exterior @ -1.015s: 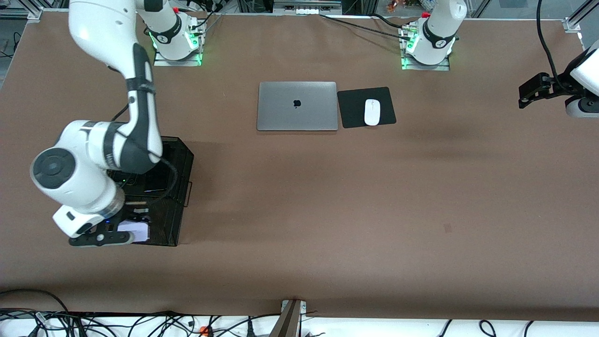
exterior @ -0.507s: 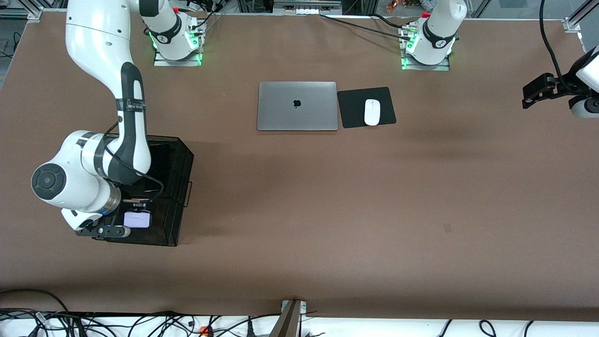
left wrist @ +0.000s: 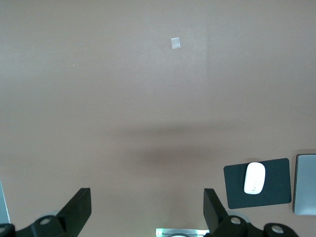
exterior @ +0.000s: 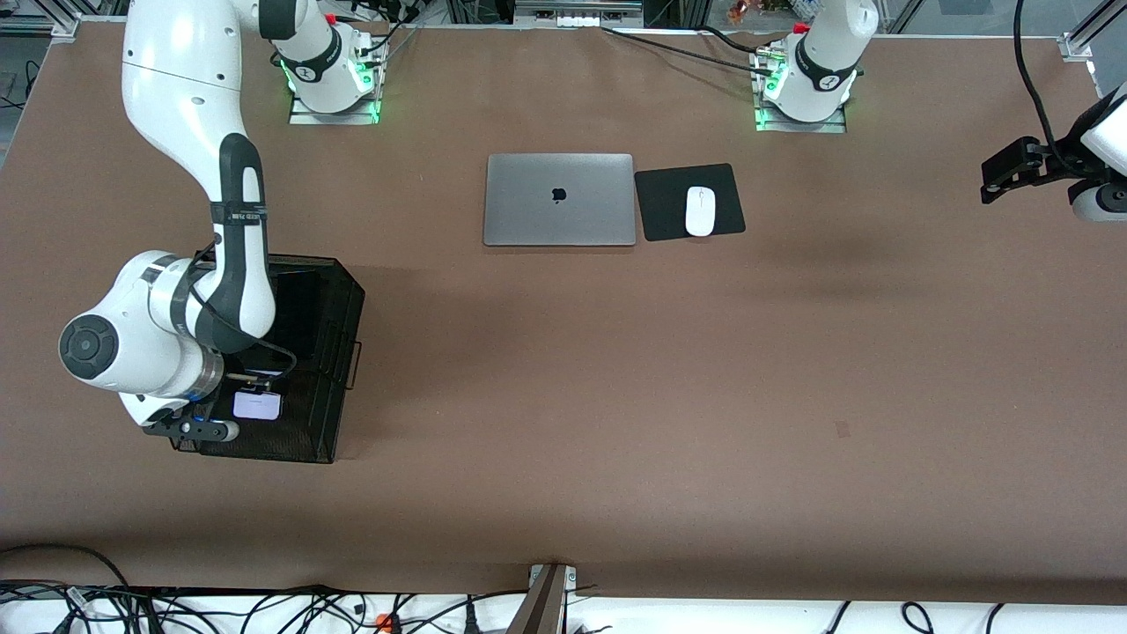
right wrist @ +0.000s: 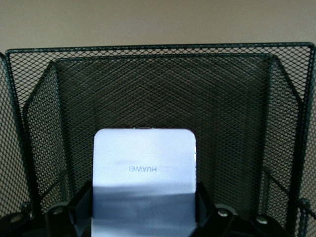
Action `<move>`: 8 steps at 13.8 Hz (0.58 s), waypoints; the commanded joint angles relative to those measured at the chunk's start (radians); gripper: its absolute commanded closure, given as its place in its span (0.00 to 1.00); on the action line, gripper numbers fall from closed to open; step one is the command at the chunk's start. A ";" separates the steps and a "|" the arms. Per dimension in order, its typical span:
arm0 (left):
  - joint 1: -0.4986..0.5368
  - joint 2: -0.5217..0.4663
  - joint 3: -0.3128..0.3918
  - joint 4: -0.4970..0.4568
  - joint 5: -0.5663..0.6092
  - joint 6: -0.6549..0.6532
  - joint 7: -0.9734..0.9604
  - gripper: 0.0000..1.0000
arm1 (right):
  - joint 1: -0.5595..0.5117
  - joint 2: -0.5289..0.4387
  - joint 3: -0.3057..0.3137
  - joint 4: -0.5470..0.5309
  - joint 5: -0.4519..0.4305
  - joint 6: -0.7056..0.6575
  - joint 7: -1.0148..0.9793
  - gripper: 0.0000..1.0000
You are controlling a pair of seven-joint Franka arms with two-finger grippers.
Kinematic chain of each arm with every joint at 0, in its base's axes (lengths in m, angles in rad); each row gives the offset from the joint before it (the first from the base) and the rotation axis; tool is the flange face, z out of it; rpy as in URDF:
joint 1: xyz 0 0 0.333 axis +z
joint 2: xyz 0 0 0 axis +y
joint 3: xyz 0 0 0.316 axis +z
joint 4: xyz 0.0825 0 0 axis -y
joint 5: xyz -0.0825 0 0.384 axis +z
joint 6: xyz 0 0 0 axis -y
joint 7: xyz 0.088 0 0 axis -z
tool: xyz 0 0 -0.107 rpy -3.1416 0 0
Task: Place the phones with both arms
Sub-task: 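Carry the white phone into the basket's back tier and open the right gripper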
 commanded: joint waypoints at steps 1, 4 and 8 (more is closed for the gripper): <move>0.009 -0.025 -0.007 -0.016 -0.021 -0.010 0.018 0.00 | -0.005 -0.020 0.005 0.010 0.022 0.003 -0.015 0.01; 0.009 -0.025 -0.007 -0.016 -0.021 -0.011 0.018 0.00 | -0.006 -0.026 -0.004 0.092 0.006 -0.029 -0.018 0.00; 0.009 -0.025 -0.006 -0.016 -0.021 -0.011 0.020 0.00 | -0.003 -0.029 -0.056 0.252 0.017 -0.248 0.031 0.00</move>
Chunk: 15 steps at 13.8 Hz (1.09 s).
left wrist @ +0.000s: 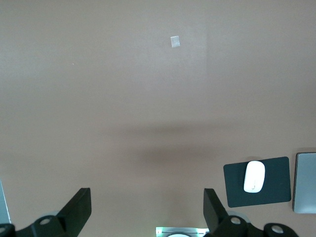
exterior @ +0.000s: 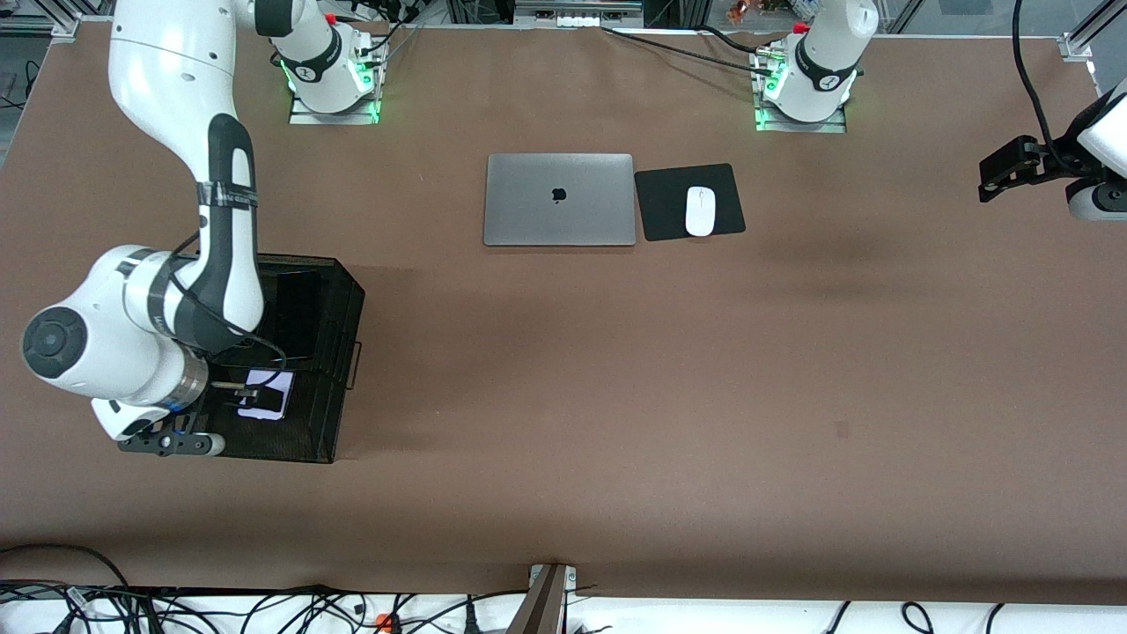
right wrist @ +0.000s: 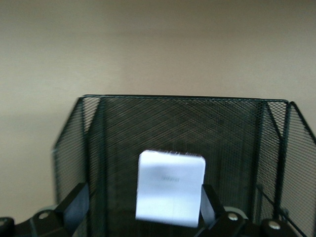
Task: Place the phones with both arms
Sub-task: 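Carry the white phone into the basket's back tier and open the right gripper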
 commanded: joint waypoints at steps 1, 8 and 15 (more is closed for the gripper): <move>0.009 -0.024 -0.005 -0.016 -0.021 -0.006 0.018 0.00 | -0.001 -0.020 -0.031 0.104 0.015 -0.180 0.055 0.00; 0.011 -0.024 -0.003 -0.016 -0.021 -0.015 0.020 0.00 | 0.022 -0.126 -0.026 0.137 0.014 -0.308 0.104 0.01; 0.011 -0.024 -0.001 -0.016 -0.021 -0.015 0.021 0.00 | 0.062 -0.169 -0.025 0.137 0.006 -0.313 0.185 0.01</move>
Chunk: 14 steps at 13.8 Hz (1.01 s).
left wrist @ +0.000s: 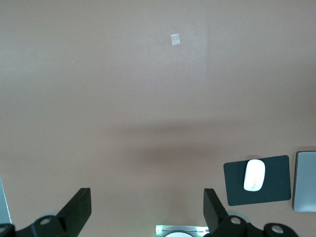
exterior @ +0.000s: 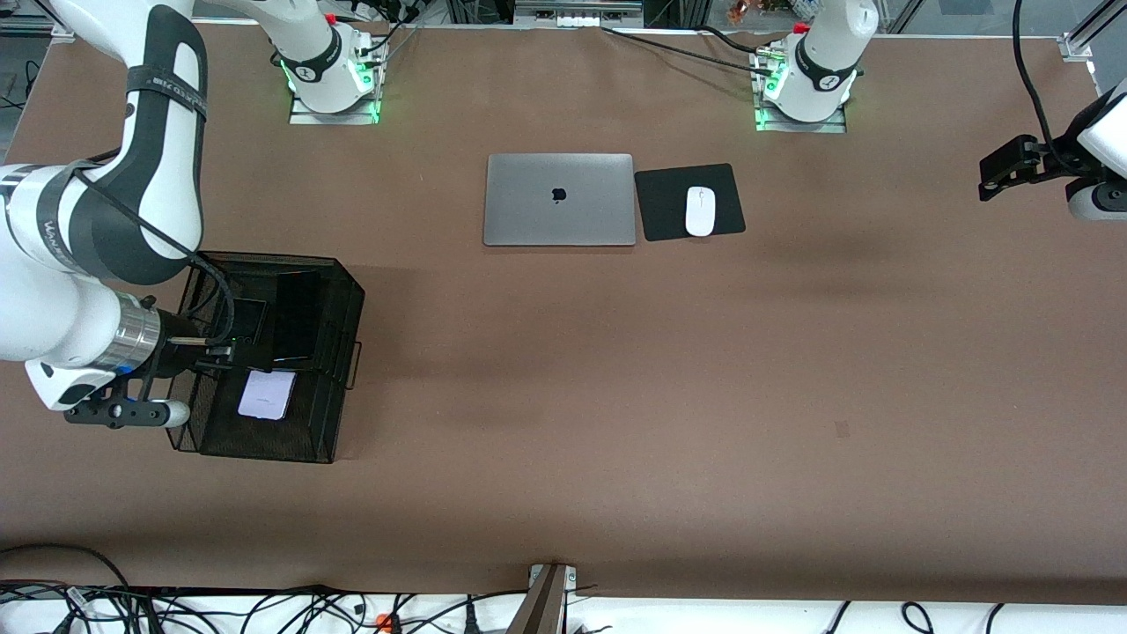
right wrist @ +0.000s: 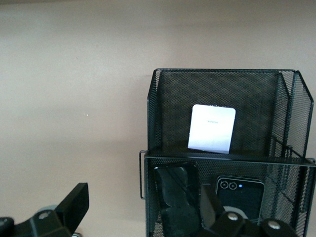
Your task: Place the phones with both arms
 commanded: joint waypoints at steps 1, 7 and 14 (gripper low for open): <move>0.009 -0.024 -0.006 -0.016 -0.021 -0.010 0.021 0.00 | 0.042 -0.042 -0.001 -0.004 0.001 -0.037 0.078 0.00; 0.009 -0.023 -0.010 -0.016 -0.021 -0.010 0.015 0.00 | 0.046 -0.150 -0.020 -0.004 -0.007 -0.223 0.133 0.00; 0.009 -0.024 -0.010 -0.015 -0.021 -0.009 0.018 0.00 | -0.028 -0.164 0.073 0.025 -0.109 -0.274 0.147 0.00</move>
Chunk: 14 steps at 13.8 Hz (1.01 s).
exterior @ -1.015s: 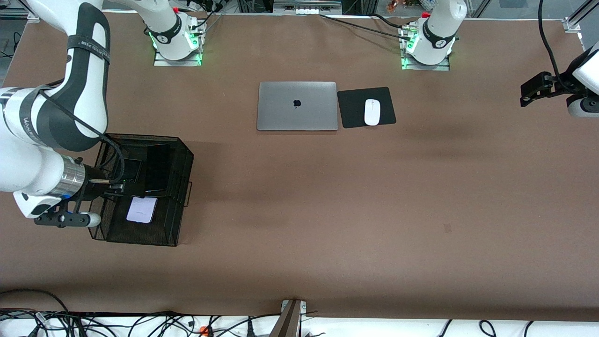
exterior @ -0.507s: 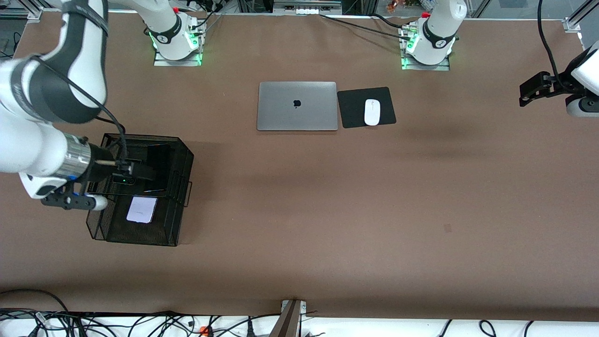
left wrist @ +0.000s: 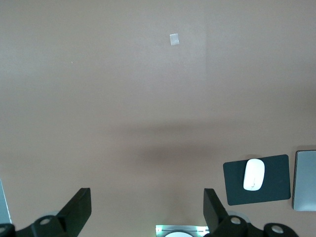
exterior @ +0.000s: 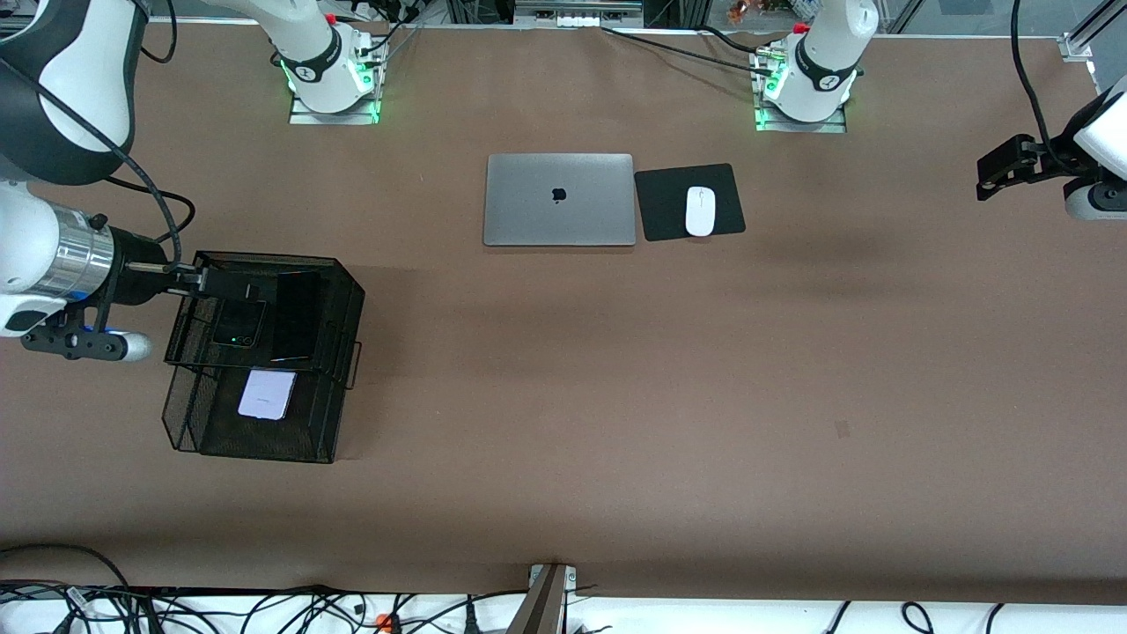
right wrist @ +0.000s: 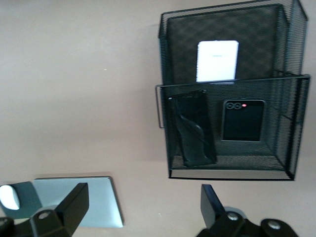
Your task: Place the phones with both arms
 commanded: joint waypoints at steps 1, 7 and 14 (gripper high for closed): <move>0.009 -0.024 -0.006 -0.015 -0.021 -0.008 0.018 0.00 | -0.128 -0.024 0.200 0.035 -0.122 -0.020 0.053 0.00; 0.009 -0.023 -0.003 0.005 -0.021 -0.008 0.018 0.00 | -0.520 -0.130 0.800 -0.028 -0.479 0.056 0.128 0.00; 0.009 -0.023 0.000 0.013 -0.021 -0.009 0.023 0.00 | -0.643 -0.284 0.907 -0.308 -0.539 0.290 0.113 0.00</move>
